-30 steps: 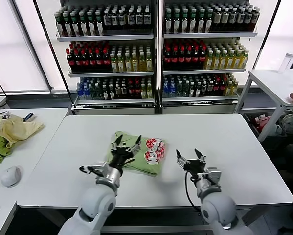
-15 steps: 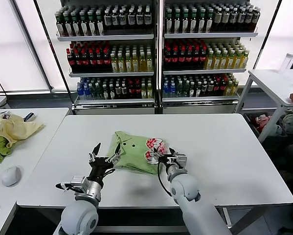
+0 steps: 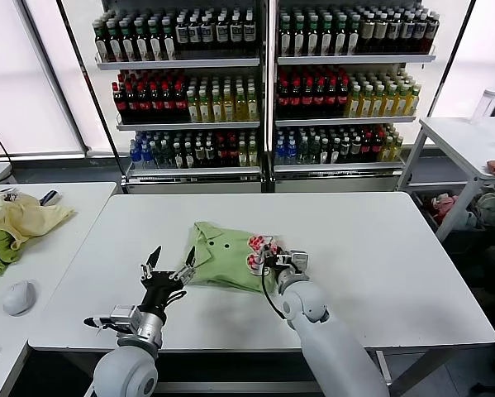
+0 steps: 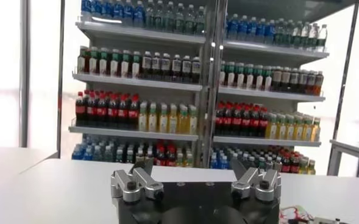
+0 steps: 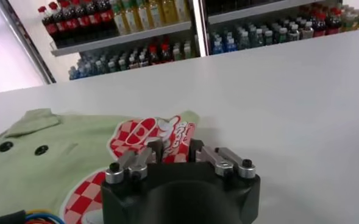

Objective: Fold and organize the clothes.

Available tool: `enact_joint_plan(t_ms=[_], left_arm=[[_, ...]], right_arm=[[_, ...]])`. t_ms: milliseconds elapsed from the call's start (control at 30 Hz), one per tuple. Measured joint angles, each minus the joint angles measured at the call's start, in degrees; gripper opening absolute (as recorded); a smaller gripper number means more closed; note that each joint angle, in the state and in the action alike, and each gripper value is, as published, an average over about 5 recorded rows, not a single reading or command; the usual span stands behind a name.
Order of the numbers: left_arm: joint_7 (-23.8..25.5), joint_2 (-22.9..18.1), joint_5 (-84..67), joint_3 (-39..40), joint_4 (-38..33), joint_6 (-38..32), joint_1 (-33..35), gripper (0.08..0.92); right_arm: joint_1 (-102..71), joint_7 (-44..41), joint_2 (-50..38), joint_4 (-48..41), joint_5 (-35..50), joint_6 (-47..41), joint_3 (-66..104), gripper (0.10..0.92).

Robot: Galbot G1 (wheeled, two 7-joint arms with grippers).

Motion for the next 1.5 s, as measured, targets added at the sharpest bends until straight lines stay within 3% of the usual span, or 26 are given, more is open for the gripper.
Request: enact_joint_plan(t_ms=[200, 600, 967, 1333, 1500], left_arm=[[0.1, 0.3, 0.1, -0.2, 0.0, -0.1, 0.3, 0.823], [0.6, 0.6, 0.9, 0.5, -0.2, 0.5, 0.5, 0.823], [1.1, 0.4, 2.3, 1.3, -0.7, 1.2, 0.6, 0.823], [2.0, 0.0, 4.1, 1.5, -2.7, 1.0, 2.5, 0.823], [2.2, -0.3, 4.7, 1.2, -3.6, 0.9, 3.3, 0.823]], right_arm=[[2.9, -3.3, -2.7, -2.6, -3.0, -0.8, -0.5, 0.185], [10.3, -15.4, -9.4, -9.6, -15.1, 3.6, -0.1, 0.190], [6.1, -17.5, -13.8, -6.9, -21.6, 13.4, 3.7, 0.475], [-11.3, -14.6, -16.1, 10.5, -20.6, 17.0, 13.7, 0.783], [-20.3, -14.4, -16.0, 19.2, -18.9, 17.5, 19.2, 0.821]])
